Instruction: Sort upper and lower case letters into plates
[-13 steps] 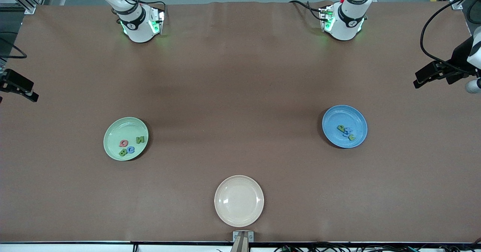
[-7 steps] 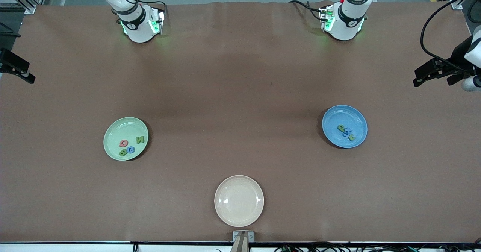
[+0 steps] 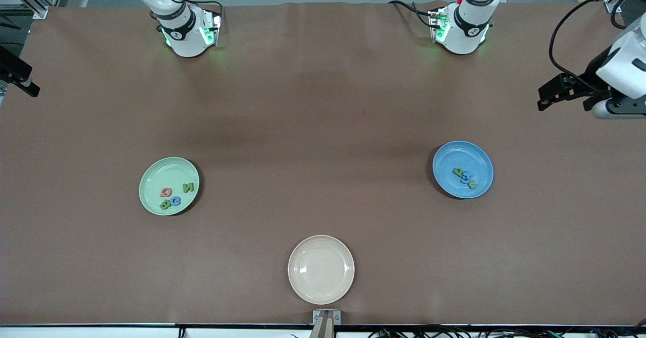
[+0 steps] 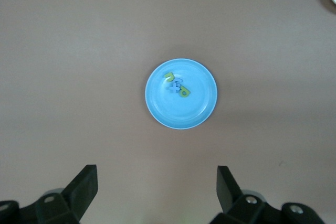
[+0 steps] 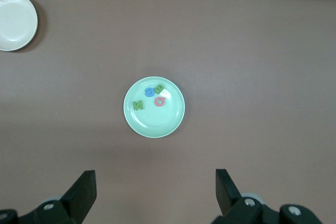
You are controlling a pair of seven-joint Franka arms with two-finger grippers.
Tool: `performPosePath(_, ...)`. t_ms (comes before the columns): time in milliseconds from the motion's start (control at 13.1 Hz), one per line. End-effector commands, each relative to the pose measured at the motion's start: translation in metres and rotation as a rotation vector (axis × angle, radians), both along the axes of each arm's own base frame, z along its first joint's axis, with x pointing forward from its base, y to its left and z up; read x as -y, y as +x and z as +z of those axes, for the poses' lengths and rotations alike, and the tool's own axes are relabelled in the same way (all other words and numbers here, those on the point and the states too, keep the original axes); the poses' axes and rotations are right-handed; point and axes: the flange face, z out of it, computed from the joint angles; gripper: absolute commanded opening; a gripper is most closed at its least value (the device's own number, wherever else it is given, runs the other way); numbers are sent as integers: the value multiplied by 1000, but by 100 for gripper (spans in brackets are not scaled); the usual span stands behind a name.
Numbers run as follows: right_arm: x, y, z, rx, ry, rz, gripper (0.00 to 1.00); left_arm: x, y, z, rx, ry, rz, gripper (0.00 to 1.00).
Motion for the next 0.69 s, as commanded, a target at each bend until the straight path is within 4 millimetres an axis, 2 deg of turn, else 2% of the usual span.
performPosePath(0,3,-7,1,10,-17,2,100,11,-5,2,7,5,14,100)
performPosePath(610,7,-6,6,32,-24,1,100,9,0,9,24,2,14,100)
